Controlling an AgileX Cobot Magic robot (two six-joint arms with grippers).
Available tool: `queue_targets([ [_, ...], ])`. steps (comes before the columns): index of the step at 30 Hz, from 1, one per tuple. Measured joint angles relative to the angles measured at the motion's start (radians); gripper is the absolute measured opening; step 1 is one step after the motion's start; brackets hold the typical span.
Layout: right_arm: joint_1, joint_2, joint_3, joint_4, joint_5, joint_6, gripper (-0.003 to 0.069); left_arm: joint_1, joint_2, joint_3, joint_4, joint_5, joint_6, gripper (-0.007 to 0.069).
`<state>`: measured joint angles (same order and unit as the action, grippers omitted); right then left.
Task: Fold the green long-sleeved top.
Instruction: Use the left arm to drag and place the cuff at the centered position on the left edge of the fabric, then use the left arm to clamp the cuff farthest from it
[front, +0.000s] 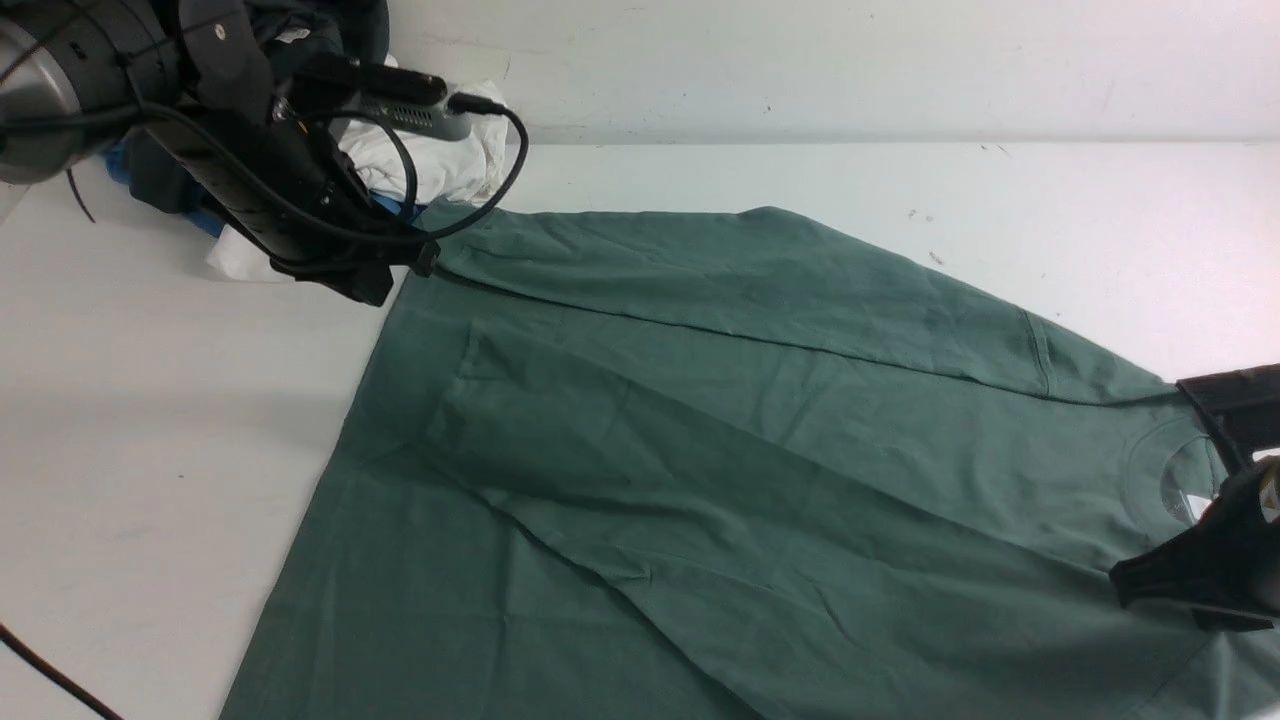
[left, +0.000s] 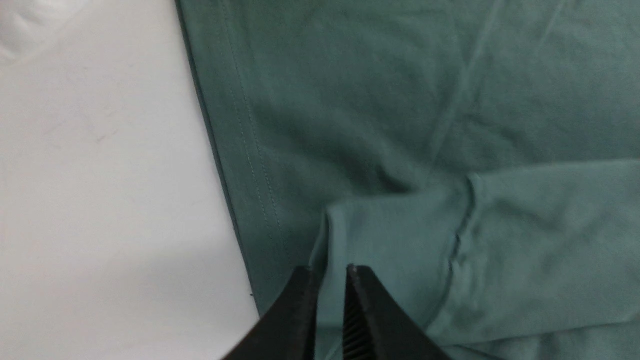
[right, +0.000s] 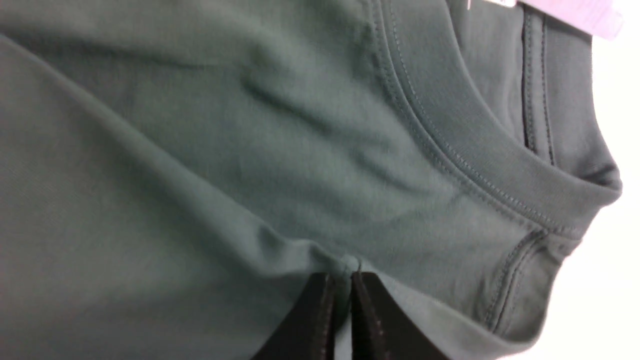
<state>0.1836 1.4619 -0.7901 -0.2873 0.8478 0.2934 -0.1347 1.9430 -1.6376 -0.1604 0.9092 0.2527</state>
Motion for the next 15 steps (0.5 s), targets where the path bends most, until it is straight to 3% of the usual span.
queue_targets([
  [1,0.0,0.0,-0.005,0.0,0.003,0.001,0.007,0.0,0.004,-0.002,0.001,-0.001,0.0,0.0123],
  [2,0.0,0.0,-0.036,0.0,0.023,0.007,0.0119,0.0,0.035,-0.023,0.003,-0.009,-0.006,0.0205],
  [8,0.0,0.001,-0.212,0.012,0.099,0.009,0.0251,0.0,0.149,-0.178,0.003,-0.028,-0.128,0.045],
  [15,0.0,0.001,-0.321,0.149,0.105,-0.105,0.027,0.0,0.373,-0.445,0.003,-0.068,-0.22,0.0479],
])
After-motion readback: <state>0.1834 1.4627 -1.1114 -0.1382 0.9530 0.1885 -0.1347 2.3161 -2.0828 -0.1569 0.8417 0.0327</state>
